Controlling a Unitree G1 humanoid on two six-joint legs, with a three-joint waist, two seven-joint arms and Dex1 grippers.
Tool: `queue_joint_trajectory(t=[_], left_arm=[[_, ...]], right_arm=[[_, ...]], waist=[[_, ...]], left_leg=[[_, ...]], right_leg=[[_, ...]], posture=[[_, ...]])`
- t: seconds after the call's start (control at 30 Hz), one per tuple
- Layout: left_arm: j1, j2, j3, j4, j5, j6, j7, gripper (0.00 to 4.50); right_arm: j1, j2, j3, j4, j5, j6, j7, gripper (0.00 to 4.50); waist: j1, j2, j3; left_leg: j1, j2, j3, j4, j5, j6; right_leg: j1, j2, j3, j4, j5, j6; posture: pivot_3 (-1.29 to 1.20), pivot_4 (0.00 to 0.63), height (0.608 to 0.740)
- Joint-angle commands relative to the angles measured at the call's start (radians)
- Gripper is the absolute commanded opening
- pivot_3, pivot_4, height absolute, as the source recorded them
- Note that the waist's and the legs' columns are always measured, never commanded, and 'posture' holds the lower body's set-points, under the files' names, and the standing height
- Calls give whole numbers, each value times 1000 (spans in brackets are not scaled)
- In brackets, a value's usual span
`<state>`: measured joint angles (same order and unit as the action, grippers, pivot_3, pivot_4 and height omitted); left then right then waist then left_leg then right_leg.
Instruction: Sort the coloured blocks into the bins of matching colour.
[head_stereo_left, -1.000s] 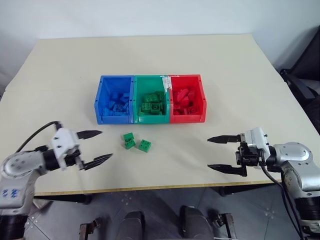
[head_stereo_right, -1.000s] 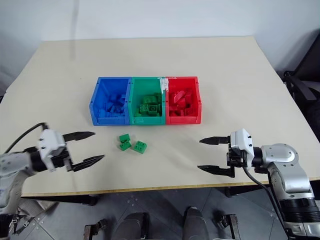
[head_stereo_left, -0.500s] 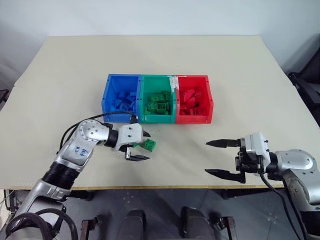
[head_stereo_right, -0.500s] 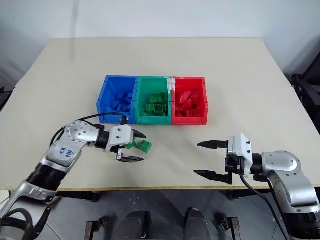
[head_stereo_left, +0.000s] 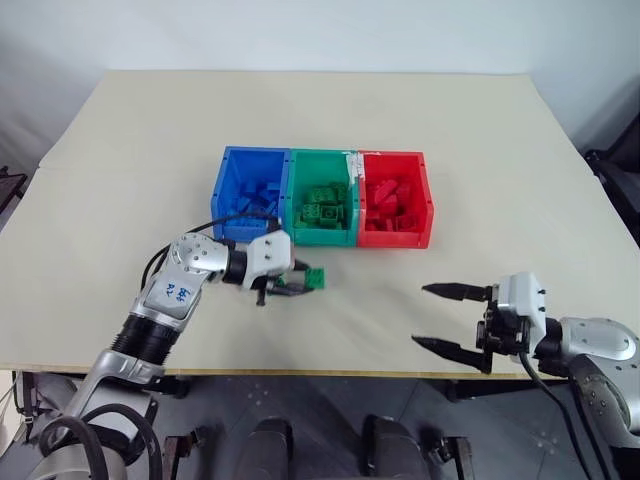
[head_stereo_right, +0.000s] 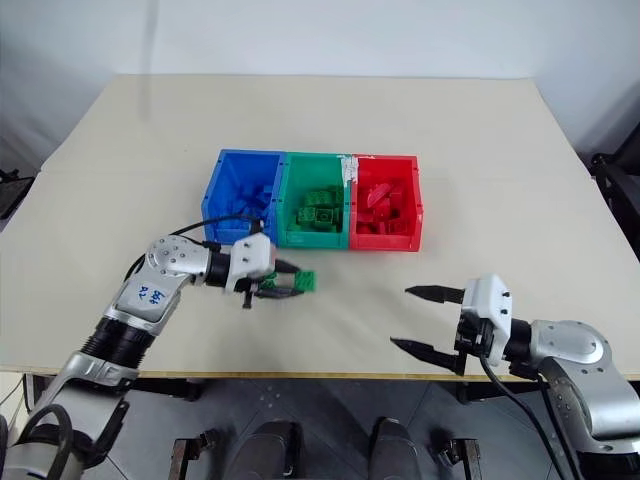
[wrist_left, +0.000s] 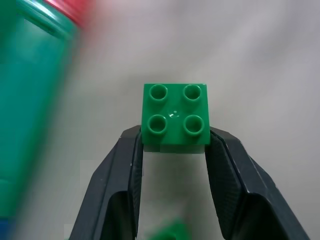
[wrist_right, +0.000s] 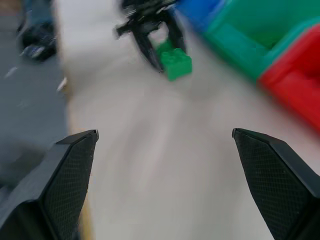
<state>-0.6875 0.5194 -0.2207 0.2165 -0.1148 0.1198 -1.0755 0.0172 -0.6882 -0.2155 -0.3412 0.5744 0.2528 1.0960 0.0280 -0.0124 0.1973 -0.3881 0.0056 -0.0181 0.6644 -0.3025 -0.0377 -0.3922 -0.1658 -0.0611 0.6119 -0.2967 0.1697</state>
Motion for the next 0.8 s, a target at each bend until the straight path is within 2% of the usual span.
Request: queue_joint_trajectory(t=[0.03,0.13,0.27,0.33,0.47,0.6,0.8], left_arm=[[-100,-45,94,32,-37,-1,99,1460],[-212,-92,111,165,6,-31,192,1460],[-322,-126,106,347,52,-61,260,1460],[-338,-140,116,392,39,-59,254,2189],[-317,-135,129,381,19,-62,225,3372],[-195,-78,206,202,-57,-101,176,4467],[175,112,421,-96,-196,-106,106,4467]], right_arm=[[-14,78,-81,-43,41,-60,-108,4500],[-37,119,-109,-46,48,-65,-181,4500],[-42,107,-96,-47,35,-69,-185,4500],[-44,97,-85,-47,31,-71,-175,4500],[-65,86,-61,-40,31,-68,-159,4500],[-119,73,-11,-5,24,-64,-106,4500],[-239,35,106,104,-1,-70,45,4500]], waist=[[-1,0,0],[-2,0,0],[-2,0,0],[-4,0,0],[-6,0,0],[-16,0,0],[-42,0,0]], left_leg=[[0,0,0,1,0,0],[0,0,0,0,0,0],[0,-1,0,0,0,0],[0,-1,0,-1,0,0],[0,-1,1,-1,0,1],[0,0,1,-1,0,1],[1,1,1,-2,0,0]], right_leg=[[0,0,0,0,0,0],[0,0,0,0,0,0],[0,0,0,0,0,0],[0,0,0,0,0,0],[-1,0,0,-1,0,0],[-1,0,0,0,0,0],[-1,0,0,-1,0,0]], posture=[[0,150,740],[0,150,740],[0,150,740],[0,150,740],[0,150,740],[0,150,740],[0,150,740]])
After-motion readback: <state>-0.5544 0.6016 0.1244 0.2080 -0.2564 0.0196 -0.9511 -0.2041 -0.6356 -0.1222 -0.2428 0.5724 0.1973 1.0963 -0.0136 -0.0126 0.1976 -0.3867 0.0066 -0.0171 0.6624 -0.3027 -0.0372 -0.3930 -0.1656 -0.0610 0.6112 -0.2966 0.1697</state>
